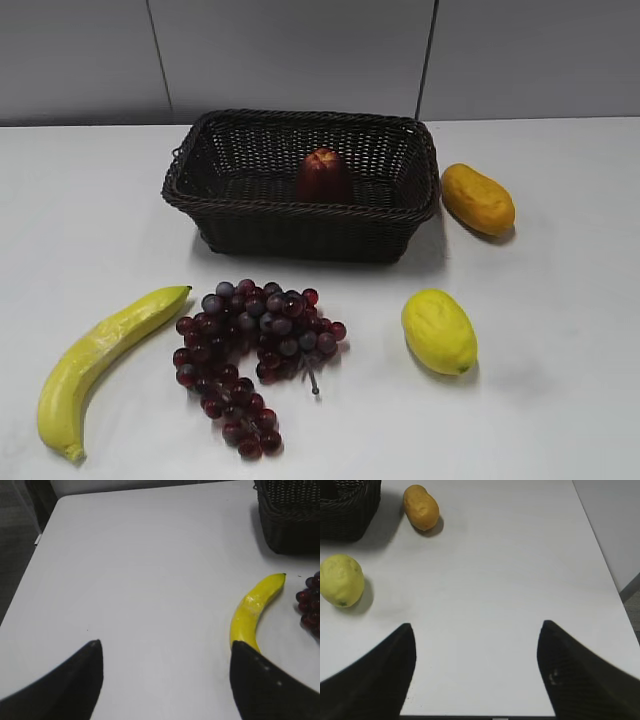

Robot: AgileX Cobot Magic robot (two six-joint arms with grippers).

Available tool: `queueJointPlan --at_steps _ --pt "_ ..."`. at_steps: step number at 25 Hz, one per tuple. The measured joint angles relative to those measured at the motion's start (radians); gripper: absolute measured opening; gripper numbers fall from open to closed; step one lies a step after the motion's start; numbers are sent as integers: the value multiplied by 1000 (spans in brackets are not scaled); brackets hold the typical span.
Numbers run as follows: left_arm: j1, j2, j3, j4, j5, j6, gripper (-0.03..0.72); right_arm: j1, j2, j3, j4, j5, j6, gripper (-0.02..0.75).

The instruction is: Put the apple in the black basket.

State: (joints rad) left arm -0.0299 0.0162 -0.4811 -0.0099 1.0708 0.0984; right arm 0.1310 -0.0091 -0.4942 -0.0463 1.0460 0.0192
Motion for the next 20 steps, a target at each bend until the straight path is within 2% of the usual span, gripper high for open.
queueJointPlan --at_steps 20 --pt "0 0 7 -38 -15 43 579 0 0 0 0 0 0 573"
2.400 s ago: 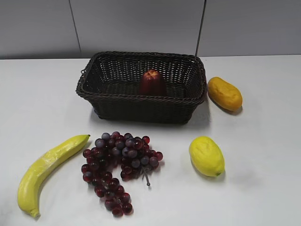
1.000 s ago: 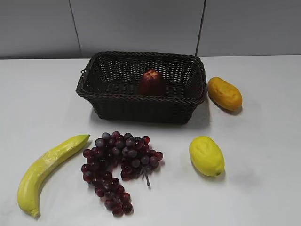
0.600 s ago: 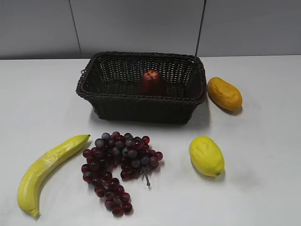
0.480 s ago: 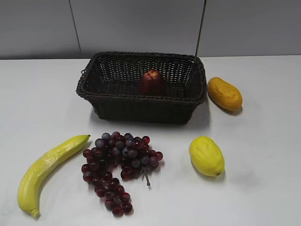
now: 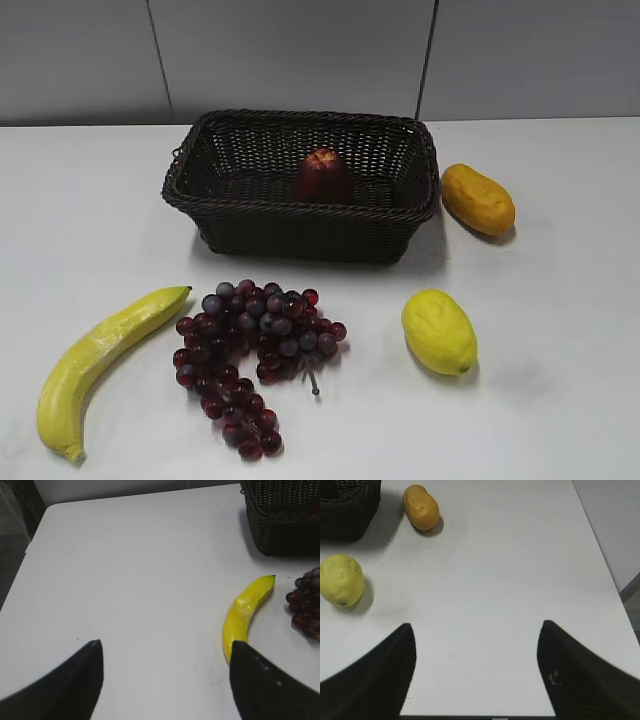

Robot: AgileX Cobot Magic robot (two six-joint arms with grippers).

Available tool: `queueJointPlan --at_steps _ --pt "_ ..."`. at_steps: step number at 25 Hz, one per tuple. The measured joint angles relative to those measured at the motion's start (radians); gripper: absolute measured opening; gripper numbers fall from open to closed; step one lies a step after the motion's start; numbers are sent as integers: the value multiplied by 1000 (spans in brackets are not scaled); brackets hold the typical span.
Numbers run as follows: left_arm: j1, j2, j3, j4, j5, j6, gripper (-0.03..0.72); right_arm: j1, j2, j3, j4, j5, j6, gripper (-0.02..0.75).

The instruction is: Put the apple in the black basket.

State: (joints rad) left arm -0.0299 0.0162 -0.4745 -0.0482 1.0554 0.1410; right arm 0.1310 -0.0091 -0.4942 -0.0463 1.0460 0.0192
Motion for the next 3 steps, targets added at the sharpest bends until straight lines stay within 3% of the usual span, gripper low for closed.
queueJointPlan --at_steps 3 --pt "0 0 0 0 1 1 579 0 0 0 0 0 0 573"
